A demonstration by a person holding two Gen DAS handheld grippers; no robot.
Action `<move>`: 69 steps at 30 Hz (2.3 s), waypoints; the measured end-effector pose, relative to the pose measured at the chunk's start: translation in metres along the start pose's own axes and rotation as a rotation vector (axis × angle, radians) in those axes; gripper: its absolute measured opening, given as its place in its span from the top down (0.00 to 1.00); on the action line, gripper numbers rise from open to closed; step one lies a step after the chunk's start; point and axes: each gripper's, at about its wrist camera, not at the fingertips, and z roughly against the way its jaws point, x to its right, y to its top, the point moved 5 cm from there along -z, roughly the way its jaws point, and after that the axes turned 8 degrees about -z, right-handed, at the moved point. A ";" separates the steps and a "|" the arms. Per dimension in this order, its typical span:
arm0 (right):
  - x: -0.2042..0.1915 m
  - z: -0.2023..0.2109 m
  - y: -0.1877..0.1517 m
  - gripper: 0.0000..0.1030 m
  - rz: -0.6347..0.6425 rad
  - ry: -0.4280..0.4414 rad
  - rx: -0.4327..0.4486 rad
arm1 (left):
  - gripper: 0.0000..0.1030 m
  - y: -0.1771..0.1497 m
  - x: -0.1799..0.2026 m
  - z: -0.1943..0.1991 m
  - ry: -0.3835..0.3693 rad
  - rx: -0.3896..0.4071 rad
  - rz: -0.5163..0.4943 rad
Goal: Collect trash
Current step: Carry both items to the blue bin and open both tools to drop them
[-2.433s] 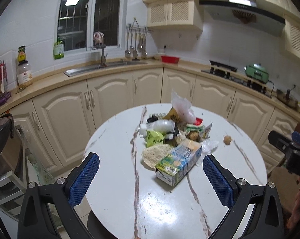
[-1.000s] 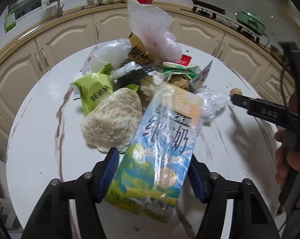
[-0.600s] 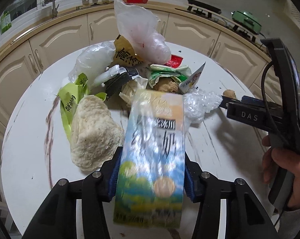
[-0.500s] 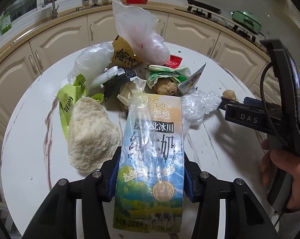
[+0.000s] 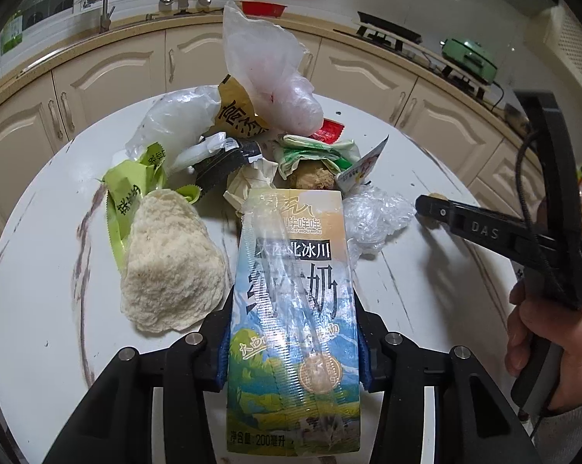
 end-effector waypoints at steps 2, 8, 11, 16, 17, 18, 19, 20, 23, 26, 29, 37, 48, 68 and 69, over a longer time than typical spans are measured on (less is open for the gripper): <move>0.003 0.008 -0.007 0.77 -0.017 0.010 0.005 | 0.57 -0.001 -0.001 0.006 -0.013 0.009 0.002; 0.008 0.037 -0.031 0.77 -0.079 0.066 0.019 | 0.57 -0.008 0.008 0.028 -0.024 0.069 -0.032; 0.012 0.055 -0.046 0.77 -0.097 0.096 0.027 | 0.57 -0.011 0.017 0.036 -0.029 0.078 -0.039; 0.029 0.080 -0.058 0.77 -0.131 0.151 0.054 | 0.57 -0.008 0.053 0.051 -0.025 0.117 -0.082; 0.036 0.087 -0.059 0.77 -0.136 0.158 0.064 | 0.57 -0.007 0.064 0.053 -0.027 0.129 -0.096; 0.040 0.091 -0.059 0.77 -0.140 0.160 0.071 | 0.57 -0.005 0.073 0.054 -0.031 0.138 -0.106; 0.049 0.098 -0.059 0.77 -0.147 0.160 0.084 | 0.57 -0.003 0.086 0.055 -0.040 0.148 -0.117; 0.057 0.104 -0.058 0.77 -0.153 0.160 0.095 | 0.57 -0.001 0.097 0.055 -0.049 0.154 -0.127; 0.089 0.126 -0.060 0.77 -0.182 0.147 0.135 | 0.57 0.005 0.138 0.049 -0.091 0.158 -0.178; 0.126 0.140 -0.066 0.77 -0.222 0.109 0.157 | 0.57 0.011 0.188 0.030 -0.154 0.141 -0.246; 0.176 0.143 -0.079 0.77 -0.293 0.056 0.149 | 0.57 0.014 0.238 -0.005 -0.222 0.078 -0.300; 0.315 0.092 -0.135 0.77 -0.527 -0.060 0.018 | 0.57 -0.011 0.347 -0.124 -0.315 -0.195 -0.423; 0.394 0.007 -0.185 0.77 -0.705 -0.012 -0.143 | 0.56 -0.010 0.420 -0.285 -0.249 -0.465 -0.478; 0.433 -0.002 -0.213 0.02 -0.941 0.104 -0.071 | 0.42 0.043 0.473 -0.311 -0.190 -0.300 -0.550; 0.430 0.005 -0.210 0.02 -0.941 0.118 -0.050 | 0.42 0.045 0.470 -0.301 -0.200 -0.281 -0.545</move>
